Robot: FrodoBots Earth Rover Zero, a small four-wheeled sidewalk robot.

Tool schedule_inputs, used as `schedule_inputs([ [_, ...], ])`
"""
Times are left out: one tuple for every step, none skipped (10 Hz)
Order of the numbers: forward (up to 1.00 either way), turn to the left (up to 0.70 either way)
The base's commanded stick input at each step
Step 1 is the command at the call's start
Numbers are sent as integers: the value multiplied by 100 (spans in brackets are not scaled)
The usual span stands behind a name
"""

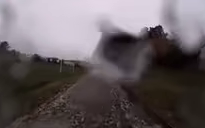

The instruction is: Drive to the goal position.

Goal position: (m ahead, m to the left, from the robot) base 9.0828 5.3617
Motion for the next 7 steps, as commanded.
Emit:
schedule_inputs([
  [70, 0],
  [70, 0],
  [70, 0],
  [70, 0],
  [70, 0],
  [70, 0],
  [70, 0],
])
